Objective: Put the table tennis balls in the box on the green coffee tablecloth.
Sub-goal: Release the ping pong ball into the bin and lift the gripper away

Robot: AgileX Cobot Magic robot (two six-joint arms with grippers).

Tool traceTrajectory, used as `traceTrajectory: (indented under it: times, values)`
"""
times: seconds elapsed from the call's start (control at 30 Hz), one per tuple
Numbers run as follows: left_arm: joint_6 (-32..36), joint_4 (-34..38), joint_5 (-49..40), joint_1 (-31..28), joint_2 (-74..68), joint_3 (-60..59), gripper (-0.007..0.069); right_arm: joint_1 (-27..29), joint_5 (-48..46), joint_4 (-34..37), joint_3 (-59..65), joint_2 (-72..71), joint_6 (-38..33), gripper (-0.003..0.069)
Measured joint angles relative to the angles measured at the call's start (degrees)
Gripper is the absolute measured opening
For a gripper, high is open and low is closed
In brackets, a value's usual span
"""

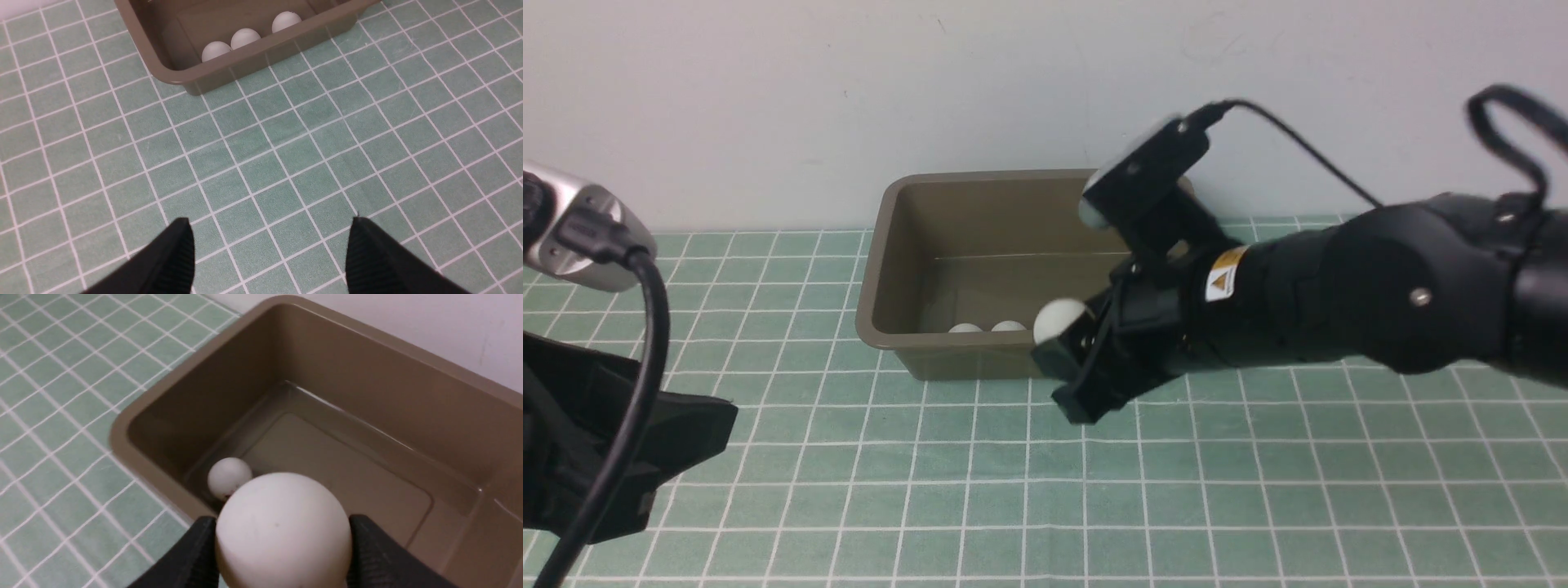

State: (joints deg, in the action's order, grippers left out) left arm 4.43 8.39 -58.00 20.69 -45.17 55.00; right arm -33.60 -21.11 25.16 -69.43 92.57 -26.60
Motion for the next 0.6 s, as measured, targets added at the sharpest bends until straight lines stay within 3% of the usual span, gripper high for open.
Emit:
traceTrajectory:
  times: [0.37,0.43,0.5,0.6]
  values:
    - [0.0,0.0,0.0,0.0,0.0,0.0,0.0447,5.0,-5.4,1.3,-15.0,17.2,-0.1,0.0365]
    - [0.0,0.2,0.0,0.0,0.0,0.0,0.0447,5.2,-5.1,1.7,-15.5,18.4,-0.1,0.0398]
    - [0.0,0.4,0.0,0.0,0.0,0.0,0.0447,5.3,-4.3,1.9,-15.6,19.2,-0.1,0.0498]
    - [0.0,0.4,0.0,0.0,0.0,0.0,0.0447,5.3,-2.7,1.3,-15.6,19.3,-0.3,0.058]
